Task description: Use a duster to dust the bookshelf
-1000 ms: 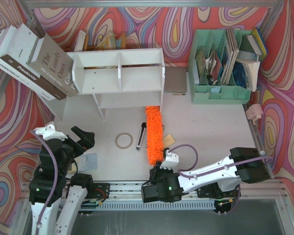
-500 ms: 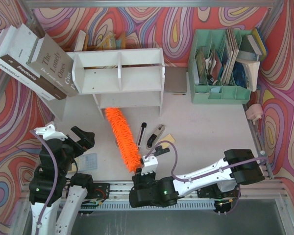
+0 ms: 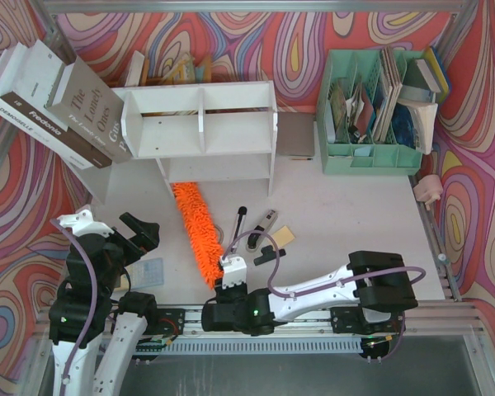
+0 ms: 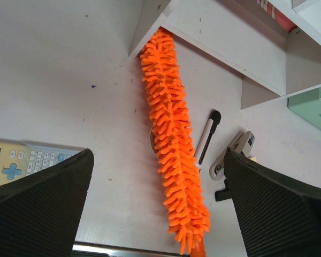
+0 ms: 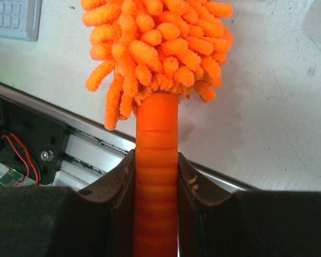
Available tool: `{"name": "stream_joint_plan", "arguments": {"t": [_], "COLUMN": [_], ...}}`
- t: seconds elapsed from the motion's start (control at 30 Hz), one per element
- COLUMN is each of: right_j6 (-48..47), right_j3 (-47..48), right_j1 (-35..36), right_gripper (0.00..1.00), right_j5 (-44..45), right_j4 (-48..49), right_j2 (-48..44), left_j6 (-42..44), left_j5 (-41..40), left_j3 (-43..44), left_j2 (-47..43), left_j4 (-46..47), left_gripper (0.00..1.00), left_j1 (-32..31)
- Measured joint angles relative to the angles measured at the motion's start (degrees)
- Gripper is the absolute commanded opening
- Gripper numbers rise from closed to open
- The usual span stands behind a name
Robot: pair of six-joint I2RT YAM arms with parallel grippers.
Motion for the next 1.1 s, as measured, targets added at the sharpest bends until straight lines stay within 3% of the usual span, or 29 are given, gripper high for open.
{"name": "stream_joint_plan", "arguments": {"t": [0.3,0.63,1.1], "right_j6": [0.6,0.4,0.0], "right_j3": [2.8,0.1,1.9], "right_j1": [0.0,0.5,-0.2], "right_gripper": [0.0,0.0,0.0], "right_j5": [0.0,5.2,2.2], "right_j4": [-3.1,-1.2,-2.5], "right_j2": [0.9,-8.3,1.3], "left_j6": [0.0,0.0,0.0], "left_j5": [0.0,0.0,0.0], "left_j3": [0.0,0.0,0.0], "left_j2": [0.0,0.0,0.0], "left_j4": [0.0,0.0,0.0], "left_gripper": [0.98,0.98,0.98], "left_j1": [0.0,0.0,0.0]}}
